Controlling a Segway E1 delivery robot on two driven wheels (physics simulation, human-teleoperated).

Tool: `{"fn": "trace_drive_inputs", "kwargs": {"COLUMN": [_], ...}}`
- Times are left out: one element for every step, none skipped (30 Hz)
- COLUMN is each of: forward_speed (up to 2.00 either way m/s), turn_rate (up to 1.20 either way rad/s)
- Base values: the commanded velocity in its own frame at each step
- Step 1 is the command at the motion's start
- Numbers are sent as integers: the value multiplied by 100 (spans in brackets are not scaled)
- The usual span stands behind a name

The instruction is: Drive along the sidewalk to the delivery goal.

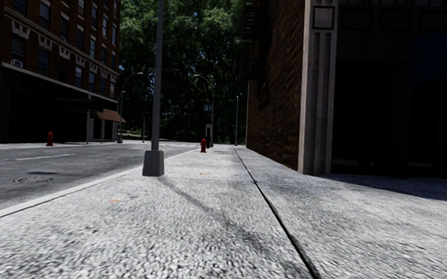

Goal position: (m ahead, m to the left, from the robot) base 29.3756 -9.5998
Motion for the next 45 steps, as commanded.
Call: {"fn": "trace_drive_inputs", "kwargs": {"forward_speed": [200,200,200,200,200,200,200,200,200,200,200,200,200,200,200,200,200,200,200,200,200,200,200,200,200,200,200,200,200,200,200,200,200,200,200,200,200,200,200,200,200,200,200,200,200], "turn_rate": [0,0,0,0,0,0,0,0,0,0,0,0,0,0,0,0,0,0,0,0,0,0,0,0,0,0,0,0,0,0,0,0,0,0,0,0,0,0,0,0,0,-2,-8,-8,-11]}}
